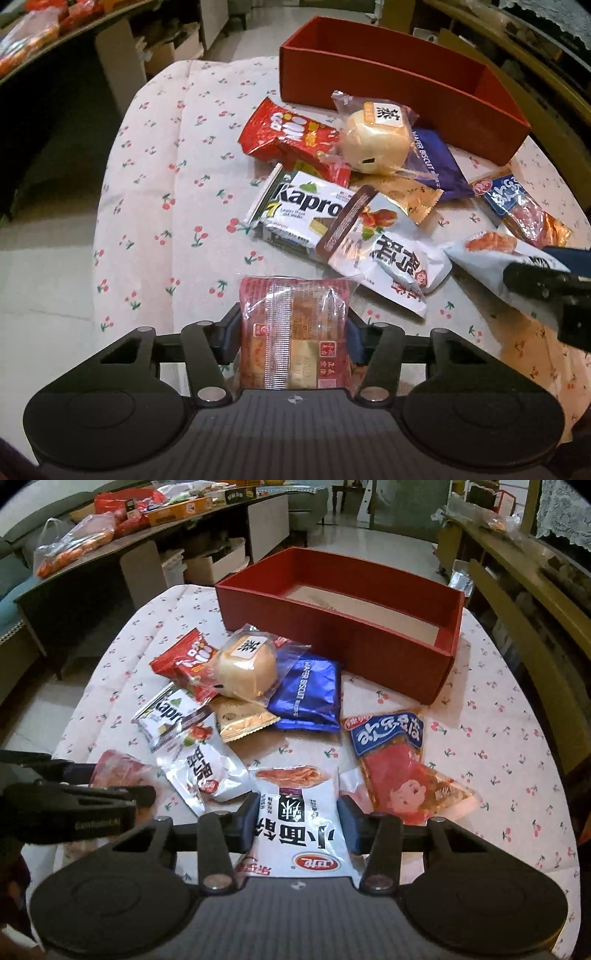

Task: Organize snacks
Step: 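Close the left gripper on the red pastry while the right gripper grasps the white jerky bag, then carry the red pastry with the left gripper while the right carries the jerky bag into the red box, then open both grippers to drop the snacks into the red box and withdraw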

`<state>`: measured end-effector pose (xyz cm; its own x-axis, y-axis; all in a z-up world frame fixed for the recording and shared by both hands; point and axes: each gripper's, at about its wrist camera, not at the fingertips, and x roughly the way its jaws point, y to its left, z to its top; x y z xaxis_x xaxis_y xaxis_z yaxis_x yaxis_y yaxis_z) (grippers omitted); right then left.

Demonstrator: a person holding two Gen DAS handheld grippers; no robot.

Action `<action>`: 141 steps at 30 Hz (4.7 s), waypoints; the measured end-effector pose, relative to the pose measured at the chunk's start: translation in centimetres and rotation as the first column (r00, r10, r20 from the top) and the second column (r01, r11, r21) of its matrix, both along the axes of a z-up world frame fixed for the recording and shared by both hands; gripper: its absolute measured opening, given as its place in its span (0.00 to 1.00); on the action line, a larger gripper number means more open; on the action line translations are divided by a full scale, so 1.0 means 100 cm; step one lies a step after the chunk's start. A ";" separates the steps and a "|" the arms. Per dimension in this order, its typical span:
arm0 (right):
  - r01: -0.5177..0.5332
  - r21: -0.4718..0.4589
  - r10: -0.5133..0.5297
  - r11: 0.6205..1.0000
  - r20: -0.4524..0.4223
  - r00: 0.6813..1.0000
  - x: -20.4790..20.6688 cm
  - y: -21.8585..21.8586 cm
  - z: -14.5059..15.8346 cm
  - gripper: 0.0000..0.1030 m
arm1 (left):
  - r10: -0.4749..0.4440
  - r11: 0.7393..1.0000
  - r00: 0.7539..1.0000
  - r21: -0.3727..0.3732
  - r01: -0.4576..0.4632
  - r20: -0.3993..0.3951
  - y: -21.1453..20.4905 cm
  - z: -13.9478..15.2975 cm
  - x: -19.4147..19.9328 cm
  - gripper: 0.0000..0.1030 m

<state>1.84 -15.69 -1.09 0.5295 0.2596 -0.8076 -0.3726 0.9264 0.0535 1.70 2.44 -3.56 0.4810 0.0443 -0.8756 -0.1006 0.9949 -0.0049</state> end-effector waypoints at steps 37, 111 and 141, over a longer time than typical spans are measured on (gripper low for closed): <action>-0.001 0.081 0.006 0.997 -0.053 0.999 -0.036 -0.014 -0.001 0.53 | -0.150 0.986 0.988 -0.061 0.152 0.034 -0.021 0.024 -0.023 0.59; 0.181 0.040 -0.182 0.983 0.026 0.983 0.261 -0.010 -0.010 0.56 | -0.111 0.993 0.982 0.055 0.104 0.155 -0.050 0.025 0.244 0.61; 0.169 0.116 -0.175 0.979 0.043 0.984 0.144 -0.025 0.043 0.74 | -0.156 0.988 0.981 0.002 0.157 0.119 -0.032 0.052 0.140 0.82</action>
<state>16.25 -18.18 3.22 0.6149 0.2482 -0.7485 -0.2134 0.9661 0.1451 15.74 -0.76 1.69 0.5815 -0.0459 -0.8122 0.0581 0.9982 -0.0149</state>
